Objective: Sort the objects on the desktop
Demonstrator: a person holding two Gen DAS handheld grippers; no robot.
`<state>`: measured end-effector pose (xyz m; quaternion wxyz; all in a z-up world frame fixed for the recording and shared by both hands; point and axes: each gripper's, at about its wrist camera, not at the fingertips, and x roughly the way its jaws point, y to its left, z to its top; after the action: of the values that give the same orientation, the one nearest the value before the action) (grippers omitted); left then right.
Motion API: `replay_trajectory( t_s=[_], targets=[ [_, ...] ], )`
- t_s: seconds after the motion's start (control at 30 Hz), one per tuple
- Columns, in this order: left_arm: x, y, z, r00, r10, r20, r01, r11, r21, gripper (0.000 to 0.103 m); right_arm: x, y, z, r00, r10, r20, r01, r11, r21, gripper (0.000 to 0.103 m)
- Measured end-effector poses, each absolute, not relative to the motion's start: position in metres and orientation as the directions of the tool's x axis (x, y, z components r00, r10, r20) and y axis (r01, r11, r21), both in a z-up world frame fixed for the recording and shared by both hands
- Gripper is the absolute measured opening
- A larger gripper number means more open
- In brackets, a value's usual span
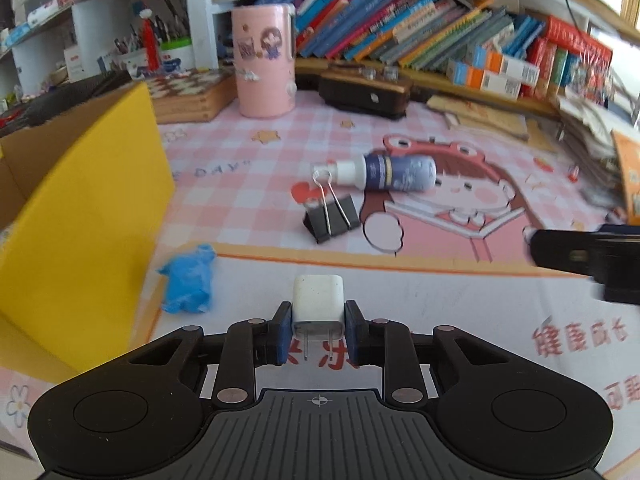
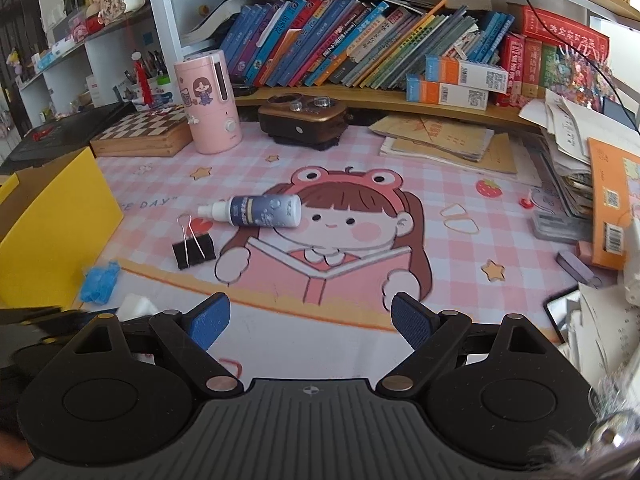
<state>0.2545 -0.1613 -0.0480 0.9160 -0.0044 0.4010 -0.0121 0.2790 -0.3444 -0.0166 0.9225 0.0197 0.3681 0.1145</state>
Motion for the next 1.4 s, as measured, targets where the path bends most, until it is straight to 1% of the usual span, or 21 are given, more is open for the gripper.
replay_trajectory(
  t_s=[0.23,0.33,0.43,0.57,0.77,0.9,0.93,1.03,1.27,1.37,1.4],
  targets=[
    [0.235,-0.145,-0.016,0.708,-0.050,-0.704,0.003,0.998,-0.067,0.025,0.319,-0.324,-0.027,0.709,0.265,-0.654,-0.272,0.958,0.093,0.087],
    [0.229,-0.142,-0.012,0.704,-0.048,-0.709,0.002,0.998,-0.065,0.025,0.339,-0.314,-0.033,0.686,0.321,-0.653,-0.366,0.928,0.071,0.085],
    [0.227,-0.139,-0.012,0.691,-0.051,-0.721,-0.002,0.997,-0.073,0.025,0.360,-0.304,-0.041,0.677,0.342,-0.652,-0.452,0.892,-0.001,0.083],
    [0.227,-0.136,-0.009,0.688,-0.049,-0.724,-0.012,0.997,-0.079,0.025,0.392,-0.296,-0.052,0.646,0.344,-0.681,-0.511,0.858,-0.050,0.076],
    [0.228,-0.134,-0.009,0.680,-0.054,-0.731,-0.014,0.996,-0.086,0.025,0.427,-0.288,-0.063,0.572,0.385,-0.724,-0.628,0.774,-0.084,0.074],
    [0.229,-0.135,-0.010,0.672,-0.061,-0.738,-0.007,0.996,-0.089,0.025,0.448,-0.280,-0.069,0.497,0.420,-0.759,-0.690,0.721,-0.052,0.072],
    [0.229,-0.134,-0.010,0.670,-0.062,-0.740,-0.007,0.996,-0.089,0.025,0.452,-0.278,-0.071,0.476,0.421,-0.772,-0.700,0.713,-0.043,0.069],
    [0.228,-0.135,-0.009,0.667,-0.061,-0.742,-0.007,0.996,-0.089,0.025,0.461,-0.277,-0.074,0.443,0.446,-0.778,-0.712,0.702,-0.003,0.065],
    [0.230,-0.135,-0.008,0.674,-0.069,-0.735,0.004,0.996,-0.090,0.025,0.458,-0.283,-0.070,0.409,0.472,-0.781,-0.725,0.687,0.035,0.040],
    [0.231,-0.138,-0.007,0.681,-0.082,-0.728,0.022,0.996,-0.091,0.025,0.450,-0.291,-0.069,0.416,0.466,-0.781,-0.704,0.709,0.048,0.033],
    [0.231,-0.139,-0.006,0.683,-0.087,-0.725,0.028,0.995,-0.092,0.025,0.446,-0.295,-0.068,0.420,0.461,-0.782,-0.690,0.721,0.054,0.032]
  ],
)
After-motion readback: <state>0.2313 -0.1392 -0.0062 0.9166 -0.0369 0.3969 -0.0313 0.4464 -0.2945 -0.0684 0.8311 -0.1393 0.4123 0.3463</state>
